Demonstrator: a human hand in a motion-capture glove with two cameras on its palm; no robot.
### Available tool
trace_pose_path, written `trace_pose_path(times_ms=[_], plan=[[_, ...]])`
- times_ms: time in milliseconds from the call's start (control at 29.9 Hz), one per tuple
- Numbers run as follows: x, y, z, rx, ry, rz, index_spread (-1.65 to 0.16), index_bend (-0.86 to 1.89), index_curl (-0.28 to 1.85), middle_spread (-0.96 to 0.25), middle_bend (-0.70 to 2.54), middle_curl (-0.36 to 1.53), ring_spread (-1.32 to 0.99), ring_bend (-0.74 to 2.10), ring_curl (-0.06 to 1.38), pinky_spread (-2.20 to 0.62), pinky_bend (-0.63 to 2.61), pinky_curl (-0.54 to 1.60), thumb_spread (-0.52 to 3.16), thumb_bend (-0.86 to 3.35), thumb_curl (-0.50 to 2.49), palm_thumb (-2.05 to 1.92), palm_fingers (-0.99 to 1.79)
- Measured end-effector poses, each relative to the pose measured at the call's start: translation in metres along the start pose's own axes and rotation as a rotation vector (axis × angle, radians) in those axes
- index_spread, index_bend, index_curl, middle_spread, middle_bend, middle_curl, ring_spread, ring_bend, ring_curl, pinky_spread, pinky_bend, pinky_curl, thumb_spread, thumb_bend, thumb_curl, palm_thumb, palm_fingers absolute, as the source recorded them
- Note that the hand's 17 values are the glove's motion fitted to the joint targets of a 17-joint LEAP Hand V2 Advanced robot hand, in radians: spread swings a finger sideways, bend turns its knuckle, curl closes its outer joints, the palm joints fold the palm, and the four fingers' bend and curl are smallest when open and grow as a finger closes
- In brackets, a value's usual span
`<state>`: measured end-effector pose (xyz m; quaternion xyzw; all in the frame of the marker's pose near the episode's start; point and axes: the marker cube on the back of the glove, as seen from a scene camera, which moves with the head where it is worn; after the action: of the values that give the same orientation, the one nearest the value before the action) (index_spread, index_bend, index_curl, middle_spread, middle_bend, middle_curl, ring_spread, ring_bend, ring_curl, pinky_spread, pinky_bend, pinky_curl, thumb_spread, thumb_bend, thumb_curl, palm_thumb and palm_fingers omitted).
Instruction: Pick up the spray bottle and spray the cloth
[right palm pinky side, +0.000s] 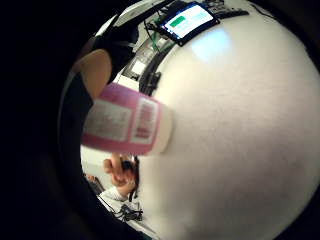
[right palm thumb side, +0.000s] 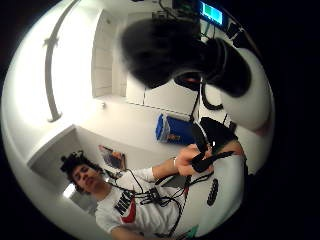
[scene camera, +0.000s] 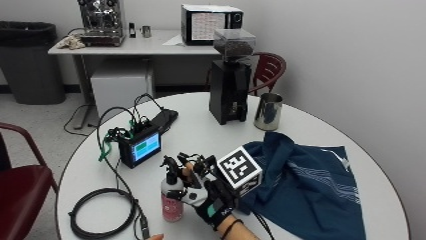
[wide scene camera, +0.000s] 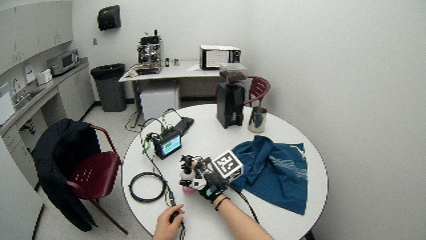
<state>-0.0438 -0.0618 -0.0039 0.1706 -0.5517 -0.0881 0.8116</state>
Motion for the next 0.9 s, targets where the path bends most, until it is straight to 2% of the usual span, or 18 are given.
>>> trace_pose_path(times_ms=[100, 201, 368, 535, 702, 903], plan=[[-0.019, 0.013, -0.019, 0.000, 0.050, -0.007, -0.33, -0.01, 0.18, -0.10, 0.37, 0.46, -0.10, 0.47, 0.40, 0.14, 0.30, 0.33, 0.91, -0.03, 0.49, 0.97, 0.54], [-0.031, 0.031, -0.040, -0.075, 0.184, 0.003, -0.34, 0.02, 0.16, -0.10, 0.37, 0.45, -0.09, 0.46, 0.39, 0.15, 0.35, 0.34, 0.91, -0.03, 0.48, 0.95, 0.56], [-0.031, 0.069, -0.069, -0.246, 0.674, 0.097, -0.34, 0.07, 0.15, -0.09, 0.37, 0.44, -0.06, 0.43, 0.37, 0.16, 0.38, 0.35, 0.94, -0.05, 0.45, 0.88, 0.56], [-0.023, 0.094, -0.088, -0.281, 1.042, 0.143, -0.35, 0.07, 0.15, -0.07, 0.36, 0.43, -0.03, 0.39, 0.37, 0.18, 0.44, 0.37, 0.97, -0.04, 0.42, 0.83, 0.49], [-0.023, 0.103, -0.106, -0.246, 1.147, 0.179, -0.35, 0.08, 0.14, -0.06, 0.37, 0.43, -0.02, 0.38, 0.36, 0.19, 0.45, 0.37, 0.99, -0.03, 0.40, 0.80, 0.48], [-0.023, 0.102, -0.117, -0.236, 1.158, 0.215, -0.36, 0.09, 0.14, -0.05, 0.37, 0.42, -0.01, 0.37, 0.35, 0.19, 0.46, 0.37, 1.01, -0.03, 0.39, 0.78, 0.48]])
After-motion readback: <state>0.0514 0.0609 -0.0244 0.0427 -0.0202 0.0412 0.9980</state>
